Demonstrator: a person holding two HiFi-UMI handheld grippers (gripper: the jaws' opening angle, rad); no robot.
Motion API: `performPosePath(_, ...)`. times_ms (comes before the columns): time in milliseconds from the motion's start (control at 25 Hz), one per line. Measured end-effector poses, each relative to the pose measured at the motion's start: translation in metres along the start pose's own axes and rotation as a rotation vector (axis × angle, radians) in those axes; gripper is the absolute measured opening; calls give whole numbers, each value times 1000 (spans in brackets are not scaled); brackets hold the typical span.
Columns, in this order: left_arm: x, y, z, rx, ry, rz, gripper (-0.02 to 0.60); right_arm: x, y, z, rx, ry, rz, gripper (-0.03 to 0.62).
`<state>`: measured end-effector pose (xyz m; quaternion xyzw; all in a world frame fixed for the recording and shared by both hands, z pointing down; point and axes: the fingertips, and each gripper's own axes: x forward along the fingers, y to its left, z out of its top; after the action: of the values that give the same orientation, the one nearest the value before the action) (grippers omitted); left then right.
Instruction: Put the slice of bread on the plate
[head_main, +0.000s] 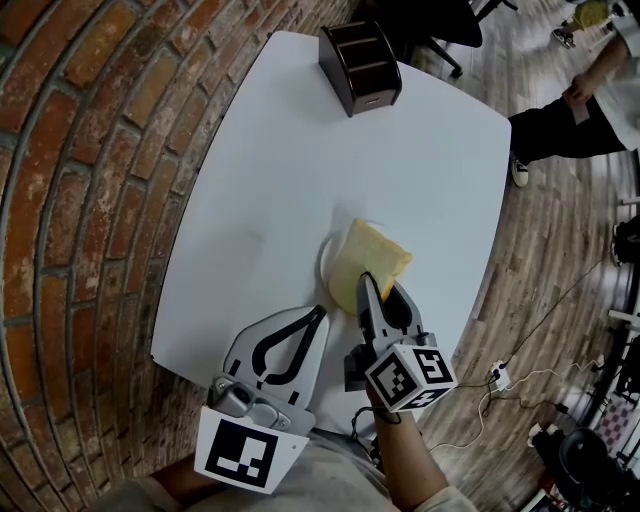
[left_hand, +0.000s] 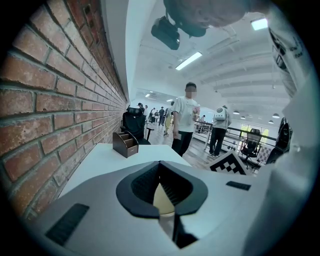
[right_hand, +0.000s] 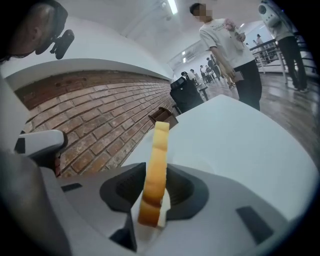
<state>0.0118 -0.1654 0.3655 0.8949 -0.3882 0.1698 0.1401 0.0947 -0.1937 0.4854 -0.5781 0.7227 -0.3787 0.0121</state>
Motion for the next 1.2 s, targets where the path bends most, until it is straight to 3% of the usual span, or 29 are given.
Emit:
performPosePath(480,2,6,-1,-12,2,3,9,5,-11,5,-67,-2,-77,145)
performPosePath(560,2,7,-2,-17,3,5,9,7,-13,4,-79,8,-89,183)
performPosePath(1200,2,11,-1,-24,-3,7,9,12,-28,-10,-234,119,-242,270)
